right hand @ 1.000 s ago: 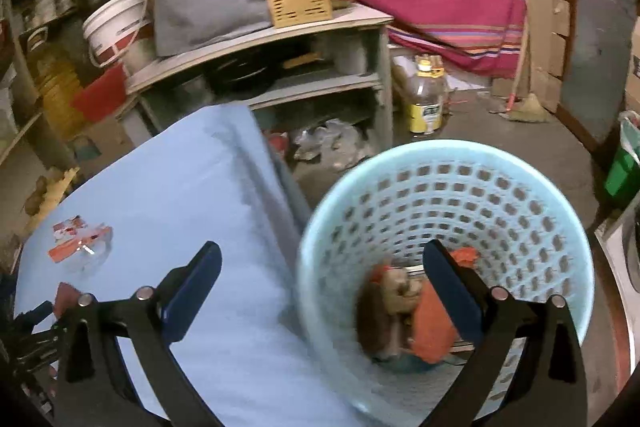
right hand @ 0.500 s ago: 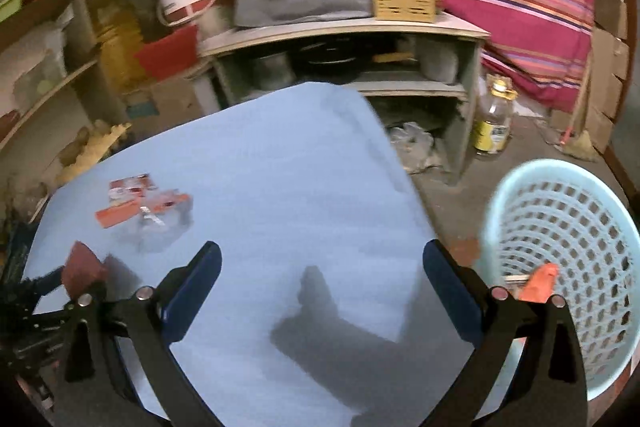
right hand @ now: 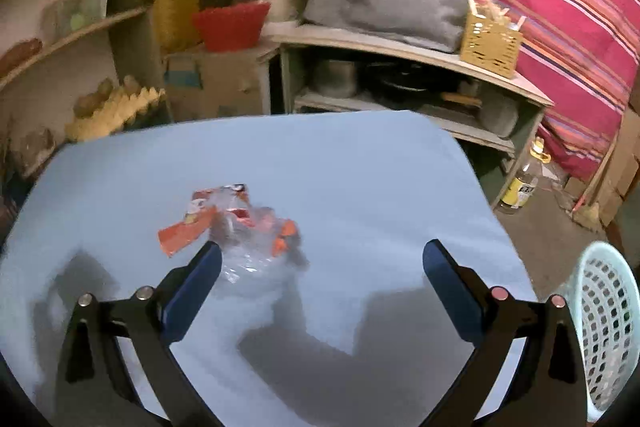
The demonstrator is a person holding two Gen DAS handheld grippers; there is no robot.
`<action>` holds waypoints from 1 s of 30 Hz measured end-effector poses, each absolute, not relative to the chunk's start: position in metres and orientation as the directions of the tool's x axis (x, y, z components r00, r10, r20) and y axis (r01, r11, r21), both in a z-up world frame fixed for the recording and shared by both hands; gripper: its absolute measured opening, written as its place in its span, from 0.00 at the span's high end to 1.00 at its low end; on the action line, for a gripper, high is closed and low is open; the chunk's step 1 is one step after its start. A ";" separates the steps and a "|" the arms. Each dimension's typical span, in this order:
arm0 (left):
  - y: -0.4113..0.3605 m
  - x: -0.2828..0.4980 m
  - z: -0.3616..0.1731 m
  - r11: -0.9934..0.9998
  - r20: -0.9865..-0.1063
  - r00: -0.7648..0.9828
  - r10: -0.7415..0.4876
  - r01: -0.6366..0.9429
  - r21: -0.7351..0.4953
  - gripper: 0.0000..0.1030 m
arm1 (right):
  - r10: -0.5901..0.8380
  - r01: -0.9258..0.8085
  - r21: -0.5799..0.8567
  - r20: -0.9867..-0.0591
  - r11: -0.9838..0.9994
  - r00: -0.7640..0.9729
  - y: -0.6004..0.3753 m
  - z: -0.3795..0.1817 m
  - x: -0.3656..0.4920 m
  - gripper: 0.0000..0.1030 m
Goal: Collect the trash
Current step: 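Grasp the clear printed snack wrapper with the right gripper while the left holds the pad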
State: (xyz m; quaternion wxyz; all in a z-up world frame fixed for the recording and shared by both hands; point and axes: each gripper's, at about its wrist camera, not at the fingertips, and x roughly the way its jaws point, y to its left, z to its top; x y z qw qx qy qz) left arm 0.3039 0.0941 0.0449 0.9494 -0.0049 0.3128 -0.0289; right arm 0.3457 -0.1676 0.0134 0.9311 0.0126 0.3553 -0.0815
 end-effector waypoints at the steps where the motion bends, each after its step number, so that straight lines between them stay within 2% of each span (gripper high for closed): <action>1: 0.099 0.305 0.047 0.998 -0.587 0.807 -0.057 0.041 -0.040 0.13 | -0.148 0.156 -0.048 -0.672 0.987 0.726 -0.164 0.011 0.350 0.05; 4: 0.109 0.304 0.055 0.998 -0.565 0.824 -0.038 0.007 -0.056 0.13 | -0.174 0.151 -0.094 -0.694 0.984 0.699 -0.155 0.001 0.364 0.06; 6: 0.113 0.305 0.056 0.998 -0.555 0.831 -0.031 -0.008 -0.068 0.13 | -0.180 0.142 -0.113 -0.704 0.983 0.687 -0.152 -0.003 0.369 0.16; 8: 0.118 0.306 0.057 0.996 -0.553 0.833 -0.034 -0.017 -0.086 0.13 | -0.166 0.125 -0.111 -0.729 0.986 0.665 -0.150 -0.009 0.376 0.35; 9: 0.119 0.307 0.058 0.996 -0.552 0.833 -0.035 -0.018 -0.089 0.13 | -0.156 0.117 -0.105 -0.739 0.988 0.655 -0.151 -0.011 0.379 0.40; 11: 0.120 0.310 0.058 0.996 -0.550 0.835 -0.030 -0.022 -0.088 0.13 | -0.132 0.097 -0.091 -0.761 0.991 0.635 -0.150 -0.016 0.384 0.66; 13: 0.117 0.311 0.057 0.997 -0.549 0.836 -0.021 -0.027 -0.079 0.13 | -0.117 0.085 -0.082 -0.766 0.993 0.632 -0.152 -0.016 0.385 0.80; 17: 0.114 0.312 0.057 0.996 -0.549 0.836 -0.019 -0.029 -0.079 0.13 | -0.128 0.086 -0.095 -0.741 0.992 0.659 -0.160 -0.007 0.377 0.87; 26: 0.105 0.317 0.057 0.993 -0.550 0.833 -0.056 -0.012 -0.119 0.13 | -0.175 0.115 -0.133 -0.662 0.984 0.729 -0.202 0.033 0.325 0.88; 30: 0.093 0.317 0.056 0.992 -0.550 0.832 -0.064 -0.004 -0.122 0.13 | -0.207 0.196 -0.089 -0.637 0.977 0.742 -0.254 0.047 0.285 0.88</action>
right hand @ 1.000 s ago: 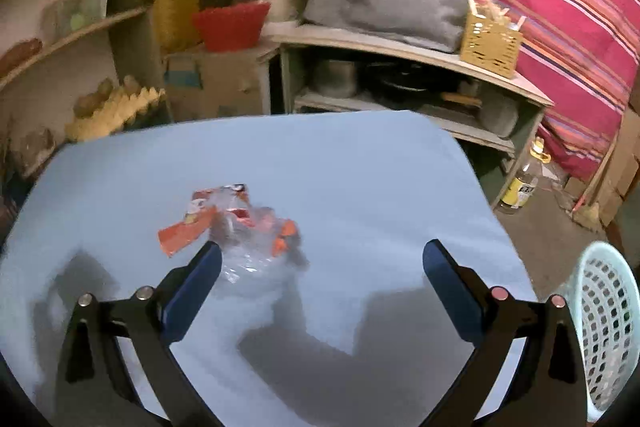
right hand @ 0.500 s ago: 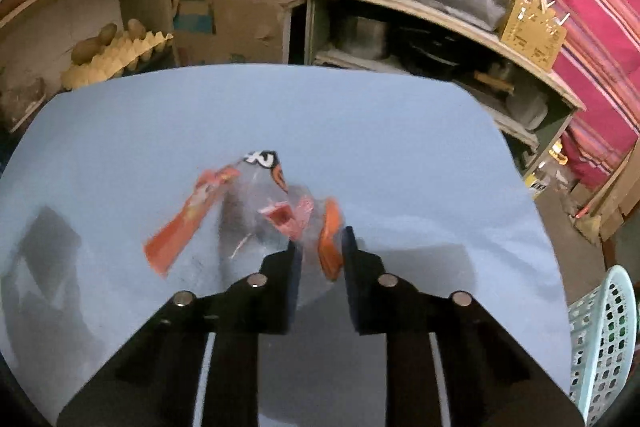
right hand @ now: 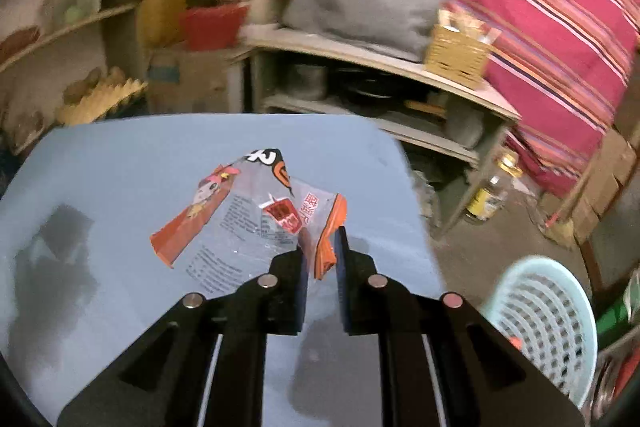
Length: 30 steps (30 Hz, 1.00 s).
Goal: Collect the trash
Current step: 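Grasp the clear printed snack wrapper with the right gripper while the left holds the pad, then carry the pad and wrapper over the basket and open both grippers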
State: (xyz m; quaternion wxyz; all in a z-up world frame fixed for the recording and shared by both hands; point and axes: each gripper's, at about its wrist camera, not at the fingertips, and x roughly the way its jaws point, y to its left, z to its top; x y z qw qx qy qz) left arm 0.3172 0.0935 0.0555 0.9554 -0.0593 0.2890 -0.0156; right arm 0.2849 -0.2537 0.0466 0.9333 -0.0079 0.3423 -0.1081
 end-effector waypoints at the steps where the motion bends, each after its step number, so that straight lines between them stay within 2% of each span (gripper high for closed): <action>1: 0.090 0.317 0.055 0.993 -0.550 0.833 -0.065 0.000 -0.118 0.13 | -0.216 0.215 -0.080 -0.633 0.973 0.743 -0.265 0.049 0.277 0.88; 9: 0.054 0.310 0.050 0.997 -0.554 0.830 -0.071 0.037 -0.072 0.13 | -0.276 0.375 0.033 -0.617 0.927 0.737 -0.364 0.051 0.220 0.88; 19: -0.011 0.279 0.053 0.994 -0.539 0.840 -0.052 0.094 0.051 0.13 | -0.279 0.417 0.090 -0.614 0.904 0.738 -0.423 0.048 0.180 0.88; 22: -0.034 0.268 0.064 0.992 -0.530 0.843 -0.089 0.124 0.032 0.13 | -0.293 0.424 0.080 -0.609 0.902 0.737 -0.435 0.049 0.167 0.88; 30: -0.124 0.234 0.086 0.968 -0.483 0.852 -0.201 0.247 0.033 0.13 | -0.268 0.441 0.169 -0.588 0.881 0.763 -0.472 0.052 0.134 0.88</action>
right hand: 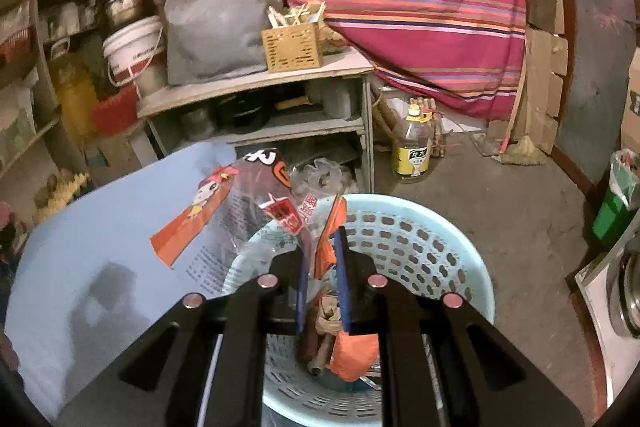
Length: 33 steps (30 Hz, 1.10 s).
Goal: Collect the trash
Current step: 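Carry the pad and wrapper over the basket and open both grippers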
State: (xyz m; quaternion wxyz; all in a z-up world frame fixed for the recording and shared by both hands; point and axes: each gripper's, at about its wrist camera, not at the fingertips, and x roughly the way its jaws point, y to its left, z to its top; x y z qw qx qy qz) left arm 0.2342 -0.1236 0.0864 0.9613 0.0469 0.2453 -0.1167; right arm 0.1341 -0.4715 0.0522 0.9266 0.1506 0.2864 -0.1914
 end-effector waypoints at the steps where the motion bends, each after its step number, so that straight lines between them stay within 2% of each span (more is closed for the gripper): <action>1: -0.136 0.230 0.087 0.963 -0.480 0.849 -0.221 0.267 0.029 0.13 | -0.266 0.441 0.177 -0.586 0.880 0.766 -0.475 0.053 0.132 0.88; 13: -0.269 0.200 0.073 0.888 -0.510 0.758 -0.406 0.460 -0.023 0.13 | -0.264 0.461 0.235 -0.568 0.856 0.779 -0.519 0.053 0.105 0.88; 23: -0.359 0.194 0.044 0.827 -0.562 0.674 -0.480 0.562 -0.032 0.12 | -0.290 0.515 0.242 -0.600 0.822 0.745 -0.552 0.040 0.091 0.88; 28: -0.380 0.200 0.040 0.810 -0.583 0.639 -0.502 0.583 -0.058 0.11 | -0.284 0.516 0.231 -0.620 0.825 0.731 -0.555 0.034 0.094 0.88; 30: -0.385 0.205 0.040 0.800 -0.592 0.616 -0.520 0.593 -0.085 0.06 | -0.284 0.517 0.223 -0.628 0.826 0.724 -0.552 0.032 0.098 0.88; 33: -0.386 0.206 0.042 0.802 -0.587 0.621 -0.520 0.591 -0.086 0.05 | -0.281 0.516 0.219 -0.634 0.828 0.720 -0.551 0.030 0.102 0.88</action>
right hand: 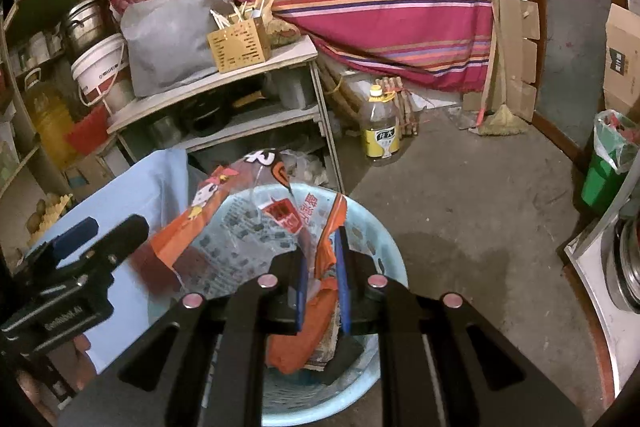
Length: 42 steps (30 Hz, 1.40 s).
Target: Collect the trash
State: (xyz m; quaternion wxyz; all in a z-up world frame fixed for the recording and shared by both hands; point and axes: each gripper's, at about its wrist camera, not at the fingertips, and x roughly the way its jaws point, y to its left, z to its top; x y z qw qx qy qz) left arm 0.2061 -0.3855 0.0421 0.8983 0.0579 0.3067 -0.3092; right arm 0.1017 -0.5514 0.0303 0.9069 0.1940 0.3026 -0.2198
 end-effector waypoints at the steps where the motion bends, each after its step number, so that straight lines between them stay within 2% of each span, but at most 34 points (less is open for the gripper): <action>1: -0.387 0.206 0.042 0.802 -0.587 0.622 -0.518 0.592 -0.081 0.05 | -0.280 0.516 0.218 -0.636 0.829 0.719 -0.551 0.030 0.103 0.88; 15: -0.319 0.204 0.061 0.886 -0.543 0.745 -0.388 0.464 0.002 0.05 | -0.311 0.521 0.149 -0.656 0.840 0.688 -0.536 0.022 0.127 0.85; 16: -0.310 0.203 0.063 0.892 -0.538 0.753 -0.378 0.452 0.007 0.05 | -0.315 0.526 0.141 -0.662 0.839 0.680 -0.534 0.020 0.130 0.79; 17: -0.300 0.200 0.066 0.897 -0.533 0.761 -0.369 0.442 0.010 0.05 | -0.313 0.526 0.139 -0.668 0.839 0.675 -0.532 0.018 0.131 0.65; 18: -0.293 0.199 0.068 0.901 -0.530 0.767 -0.362 0.434 0.012 0.05 | -0.305 0.521 0.141 -0.673 0.842 0.674 -0.531 0.016 0.133 0.58; 19: -0.283 0.196 0.070 0.906 -0.525 0.774 -0.353 0.422 0.012 0.05 | -0.297 0.516 0.140 -0.679 0.845 0.671 -0.528 0.013 0.135 0.46; 25: -0.231 0.173 0.077 0.930 -0.508 0.807 -0.301 0.366 0.031 0.05 | -0.290 0.493 0.120 -0.681 0.862 0.673 -0.514 0.011 0.134 0.35; 26: -0.221 0.168 0.077 0.934 -0.507 0.812 -0.288 0.354 0.037 0.05 | -0.287 0.489 0.123 -0.677 0.864 0.678 -0.510 0.013 0.132 0.29; 30: -0.184 0.147 0.077 0.949 -0.501 0.828 -0.253 0.313 0.038 0.05 | -0.287 0.450 0.116 -0.624 0.886 0.726 -0.484 0.029 0.117 0.15; 34: -0.149 0.126 0.076 0.961 -0.488 0.848 -0.208 0.270 0.059 0.05 | -0.277 0.418 0.134 -0.566 0.899 0.777 -0.459 0.041 0.098 0.08; 42: -0.085 0.087 0.068 0.977 -0.444 0.880 -0.171 0.210 0.039 0.05 | -0.270 0.379 0.155 -0.467 0.912 0.842 -0.398 0.060 0.049 0.05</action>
